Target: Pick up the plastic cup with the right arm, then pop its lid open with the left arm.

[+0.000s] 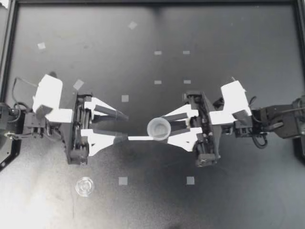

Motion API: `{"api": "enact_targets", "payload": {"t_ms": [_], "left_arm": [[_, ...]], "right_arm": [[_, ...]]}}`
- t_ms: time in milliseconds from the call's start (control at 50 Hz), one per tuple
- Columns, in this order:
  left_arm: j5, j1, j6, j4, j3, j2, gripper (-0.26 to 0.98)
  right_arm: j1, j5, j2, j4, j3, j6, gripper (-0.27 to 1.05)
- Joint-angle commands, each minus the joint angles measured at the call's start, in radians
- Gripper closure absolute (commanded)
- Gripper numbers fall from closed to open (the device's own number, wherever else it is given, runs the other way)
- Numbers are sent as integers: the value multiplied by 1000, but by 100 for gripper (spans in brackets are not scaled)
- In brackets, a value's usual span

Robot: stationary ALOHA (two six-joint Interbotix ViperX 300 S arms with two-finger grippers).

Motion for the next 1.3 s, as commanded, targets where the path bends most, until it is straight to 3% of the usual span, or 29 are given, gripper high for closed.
{"api": "enact_targets", "payload": {"t_ms": [0, 1280], "left_arm": [[5, -2, 49, -2, -20, -8, 17], [6, -2, 114, -2, -18, -18, 17]], "right_arm": [[6, -14, -8, -2, -9, -2, 47], [9, -31, 32, -2, -14, 8, 47]]}}
